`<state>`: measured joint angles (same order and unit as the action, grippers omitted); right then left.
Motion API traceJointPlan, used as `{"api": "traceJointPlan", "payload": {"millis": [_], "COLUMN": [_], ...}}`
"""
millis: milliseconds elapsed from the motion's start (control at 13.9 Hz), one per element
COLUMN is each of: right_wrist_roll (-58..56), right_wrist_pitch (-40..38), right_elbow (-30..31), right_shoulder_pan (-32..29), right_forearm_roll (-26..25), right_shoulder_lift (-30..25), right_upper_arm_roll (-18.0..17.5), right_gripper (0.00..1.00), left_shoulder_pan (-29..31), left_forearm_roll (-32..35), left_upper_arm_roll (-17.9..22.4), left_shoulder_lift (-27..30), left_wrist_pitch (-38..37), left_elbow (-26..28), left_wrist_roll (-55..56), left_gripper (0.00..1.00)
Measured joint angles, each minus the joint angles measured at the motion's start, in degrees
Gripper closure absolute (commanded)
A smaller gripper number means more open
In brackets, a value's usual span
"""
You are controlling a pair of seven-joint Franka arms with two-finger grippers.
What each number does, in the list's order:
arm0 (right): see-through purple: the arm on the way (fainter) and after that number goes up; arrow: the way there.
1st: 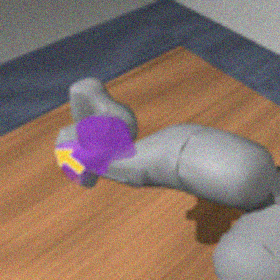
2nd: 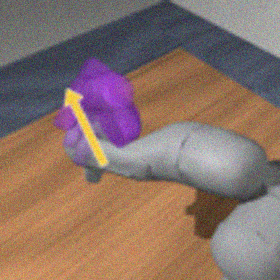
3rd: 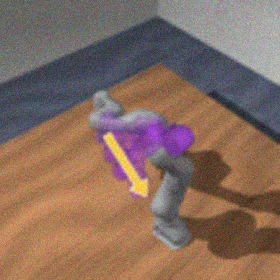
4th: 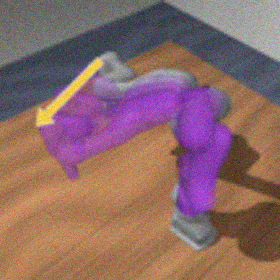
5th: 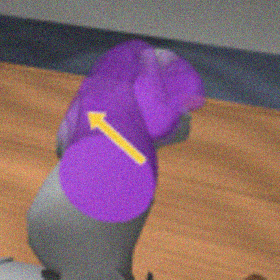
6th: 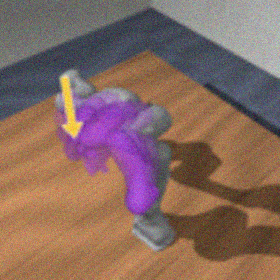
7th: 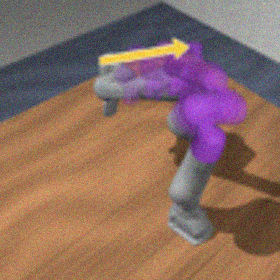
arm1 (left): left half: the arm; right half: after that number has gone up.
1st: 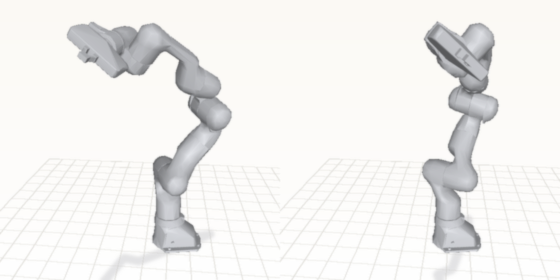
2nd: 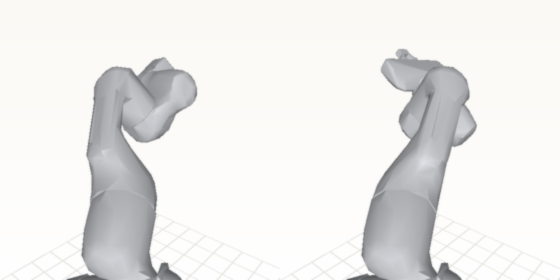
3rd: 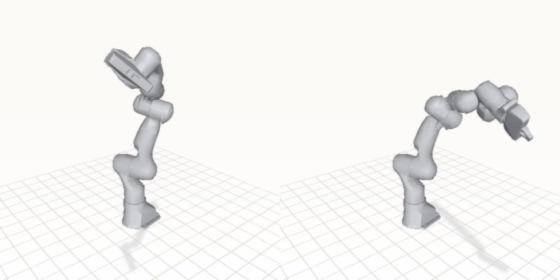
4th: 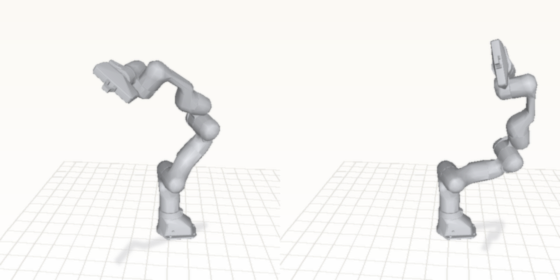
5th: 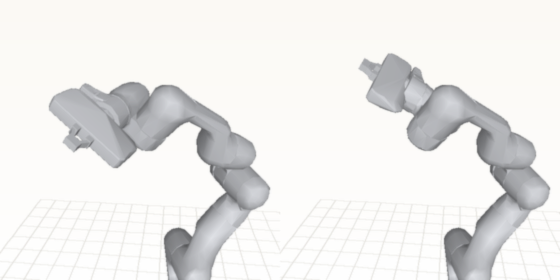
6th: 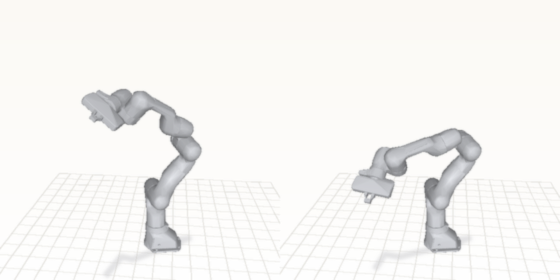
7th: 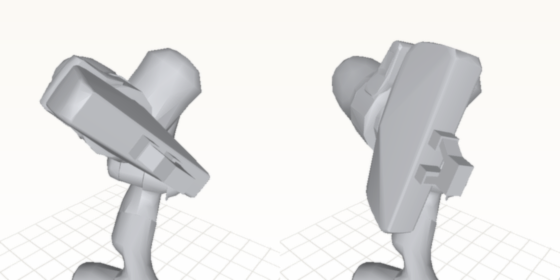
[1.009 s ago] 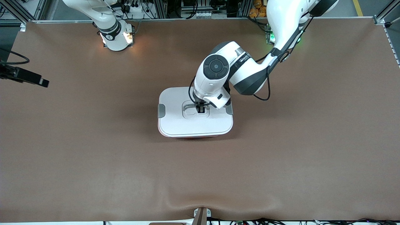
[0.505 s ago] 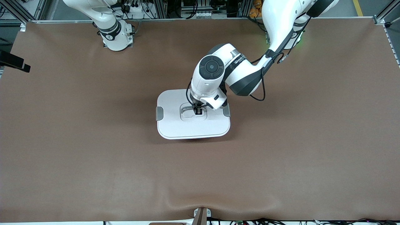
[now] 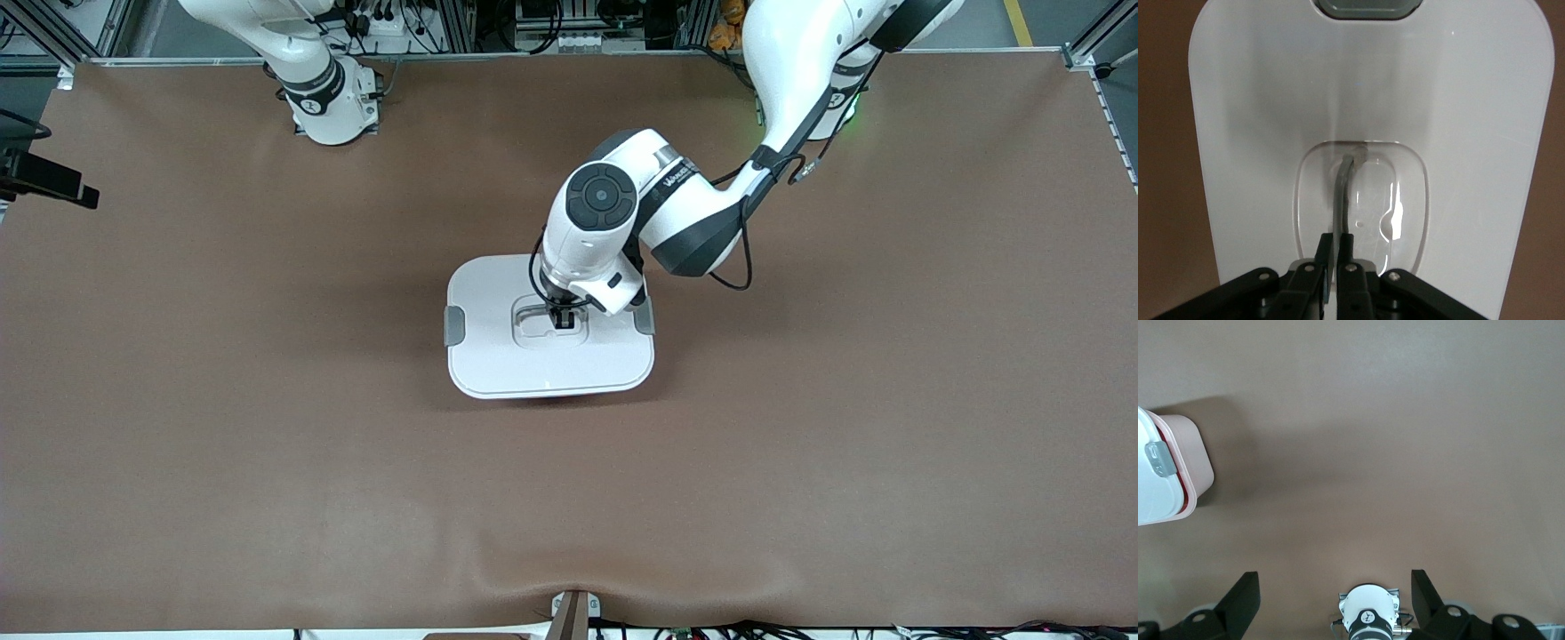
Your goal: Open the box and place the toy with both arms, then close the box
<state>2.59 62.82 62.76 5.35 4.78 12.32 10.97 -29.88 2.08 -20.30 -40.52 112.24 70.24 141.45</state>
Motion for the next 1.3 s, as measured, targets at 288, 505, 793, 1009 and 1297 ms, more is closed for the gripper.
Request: {"api": "traceJointPlan", "payload": {"millis": [288,505,793,1009,1297], "right_wrist_roll": [-0.03,-0.22,-0.23,-0.25,-0.26], "right_wrist_pitch": [4.59,9.03,10.50,10.84,11.17], "right_elbow": [6.81,15.10,19.62,19.74,19.74], "right_shoulder_pan": [0.00,-0.01,-0.01,-0.78,-6.48], "right_forearm_roll": [-1.52,-3.80,-4.06,-4.16,-4.17], "right_shoulder_lift": [-4.48,-10.29,-13.64,-13.63,-13.62], "right_upper_arm_roll": [-0.15,-0.16,-0.19,-1.58,-5.83], "right_gripper": [0.00,0.00,0.00,0.00,0.00], "left_shoulder_pan": [-0.66,-0.70,-1.01,-1.79,-2.57], "left_forearm_roll": [0.00,0.00,0.78,1.81,1.85], "left_upper_arm_roll": [0.46,0.49,0.55,0.56,0.56], "left_shoulder_lift": [-0.13,-0.13,-0.13,-0.13,-0.13], "left_wrist_pitch": [-0.09,-0.42,-0.52,-0.52,-0.34], "left_elbow": [0.00,-0.01,-0.01,-0.01,-0.15], "left_wrist_roll": [4.30,5.69,5.82,4.42,2.95], "left_gripper": [1.00,1.00,1.00,1.00,1.00]}}
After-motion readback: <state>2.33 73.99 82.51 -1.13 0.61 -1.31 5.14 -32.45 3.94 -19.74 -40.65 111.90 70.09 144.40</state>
